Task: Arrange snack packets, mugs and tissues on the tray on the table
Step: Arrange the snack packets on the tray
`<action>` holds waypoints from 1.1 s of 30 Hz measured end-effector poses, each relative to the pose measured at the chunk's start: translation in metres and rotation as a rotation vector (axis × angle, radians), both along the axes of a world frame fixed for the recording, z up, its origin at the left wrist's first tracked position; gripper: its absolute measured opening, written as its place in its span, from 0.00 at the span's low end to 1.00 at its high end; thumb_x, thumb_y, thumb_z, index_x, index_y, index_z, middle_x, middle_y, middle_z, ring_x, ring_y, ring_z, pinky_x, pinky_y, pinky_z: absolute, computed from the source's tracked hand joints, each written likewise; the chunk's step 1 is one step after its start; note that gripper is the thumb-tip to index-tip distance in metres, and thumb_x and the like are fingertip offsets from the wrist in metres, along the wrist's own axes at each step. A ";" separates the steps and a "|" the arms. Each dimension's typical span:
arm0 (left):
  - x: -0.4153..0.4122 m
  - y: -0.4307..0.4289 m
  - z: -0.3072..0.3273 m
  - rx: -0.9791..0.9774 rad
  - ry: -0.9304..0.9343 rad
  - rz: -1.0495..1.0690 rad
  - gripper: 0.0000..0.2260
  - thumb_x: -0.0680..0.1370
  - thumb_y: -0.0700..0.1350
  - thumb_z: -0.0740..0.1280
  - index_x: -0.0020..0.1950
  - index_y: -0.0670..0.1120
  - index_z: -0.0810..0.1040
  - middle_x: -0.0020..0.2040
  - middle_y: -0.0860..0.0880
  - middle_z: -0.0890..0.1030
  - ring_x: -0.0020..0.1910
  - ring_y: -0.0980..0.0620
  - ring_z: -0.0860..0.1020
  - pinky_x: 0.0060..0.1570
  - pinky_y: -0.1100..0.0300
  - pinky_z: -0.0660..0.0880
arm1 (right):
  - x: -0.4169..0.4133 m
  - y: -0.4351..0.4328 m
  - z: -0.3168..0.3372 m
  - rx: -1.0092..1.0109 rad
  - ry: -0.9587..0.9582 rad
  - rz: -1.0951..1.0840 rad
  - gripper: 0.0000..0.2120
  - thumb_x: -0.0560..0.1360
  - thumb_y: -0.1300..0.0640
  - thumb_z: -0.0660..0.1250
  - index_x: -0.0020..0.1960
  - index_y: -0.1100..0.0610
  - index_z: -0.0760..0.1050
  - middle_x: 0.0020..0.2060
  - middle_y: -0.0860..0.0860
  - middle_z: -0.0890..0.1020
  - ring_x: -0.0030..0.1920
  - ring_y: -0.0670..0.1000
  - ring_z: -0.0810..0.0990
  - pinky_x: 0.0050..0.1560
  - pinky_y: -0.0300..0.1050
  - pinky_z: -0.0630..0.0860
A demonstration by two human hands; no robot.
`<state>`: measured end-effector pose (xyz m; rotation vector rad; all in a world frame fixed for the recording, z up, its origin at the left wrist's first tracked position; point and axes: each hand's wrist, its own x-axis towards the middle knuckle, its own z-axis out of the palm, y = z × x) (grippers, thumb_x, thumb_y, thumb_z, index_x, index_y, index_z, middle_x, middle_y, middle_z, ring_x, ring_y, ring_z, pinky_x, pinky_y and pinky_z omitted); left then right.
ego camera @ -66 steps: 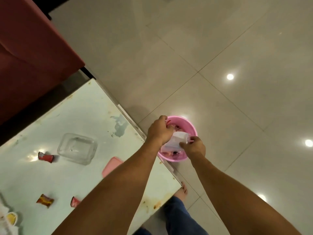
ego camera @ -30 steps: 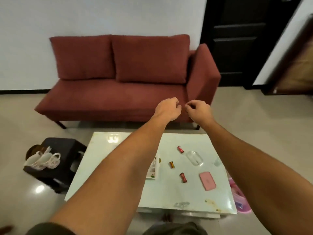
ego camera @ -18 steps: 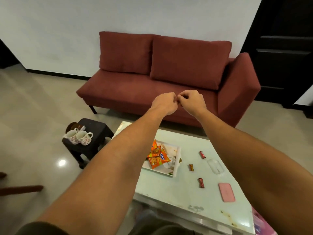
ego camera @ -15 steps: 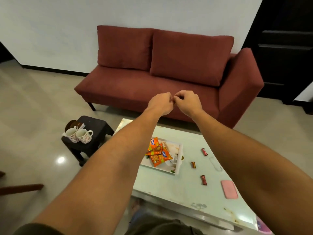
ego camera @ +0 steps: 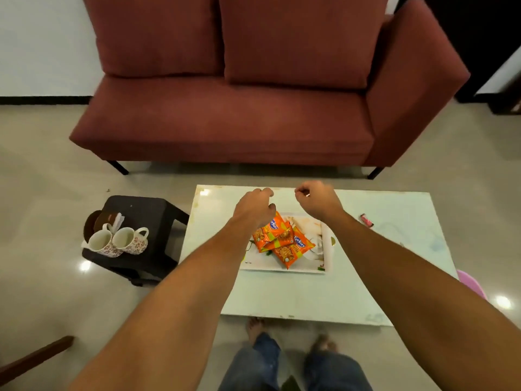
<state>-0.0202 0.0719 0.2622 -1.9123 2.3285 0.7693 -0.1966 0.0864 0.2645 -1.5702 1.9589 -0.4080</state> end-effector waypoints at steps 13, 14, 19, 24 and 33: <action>-0.027 -0.035 -0.165 0.132 0.001 -0.146 0.27 0.78 0.49 0.67 0.76 0.51 0.66 0.74 0.46 0.69 0.74 0.44 0.64 0.66 0.47 0.71 | -0.038 0.017 -0.194 0.416 0.042 -0.198 0.15 0.77 0.56 0.64 0.62 0.54 0.80 0.61 0.55 0.82 0.62 0.58 0.79 0.59 0.49 0.76; -0.028 -0.037 -0.180 0.140 -0.025 -0.186 0.29 0.77 0.51 0.68 0.77 0.52 0.65 0.76 0.45 0.66 0.76 0.43 0.61 0.69 0.45 0.69 | -0.038 0.015 -0.210 0.429 0.041 -0.205 0.16 0.76 0.56 0.64 0.63 0.54 0.79 0.62 0.55 0.81 0.63 0.58 0.78 0.61 0.49 0.76; -0.040 -0.033 -0.249 0.047 -0.150 -0.447 0.28 0.74 0.60 0.69 0.73 0.57 0.71 0.82 0.44 0.53 0.81 0.39 0.43 0.76 0.37 0.56 | -0.037 0.005 -0.277 0.423 0.025 -0.216 0.21 0.78 0.49 0.66 0.69 0.57 0.73 0.65 0.55 0.79 0.64 0.56 0.77 0.56 0.48 0.74; -0.055 -0.023 -0.292 -0.122 -0.302 -0.555 0.26 0.71 0.64 0.70 0.65 0.55 0.78 0.83 0.42 0.49 0.80 0.38 0.39 0.73 0.28 0.44 | -0.029 -0.012 -0.314 0.512 0.121 -0.201 0.27 0.74 0.36 0.66 0.62 0.57 0.74 0.56 0.56 0.80 0.58 0.59 0.79 0.58 0.55 0.78; -0.059 -0.027 -0.306 -0.118 -0.242 -0.311 0.19 0.77 0.54 0.66 0.65 0.49 0.79 0.77 0.44 0.65 0.80 0.40 0.53 0.75 0.35 0.54 | -0.056 -0.023 -0.329 0.542 -0.240 -0.336 0.14 0.69 0.46 0.78 0.44 0.56 0.81 0.44 0.53 0.84 0.47 0.54 0.84 0.47 0.49 0.80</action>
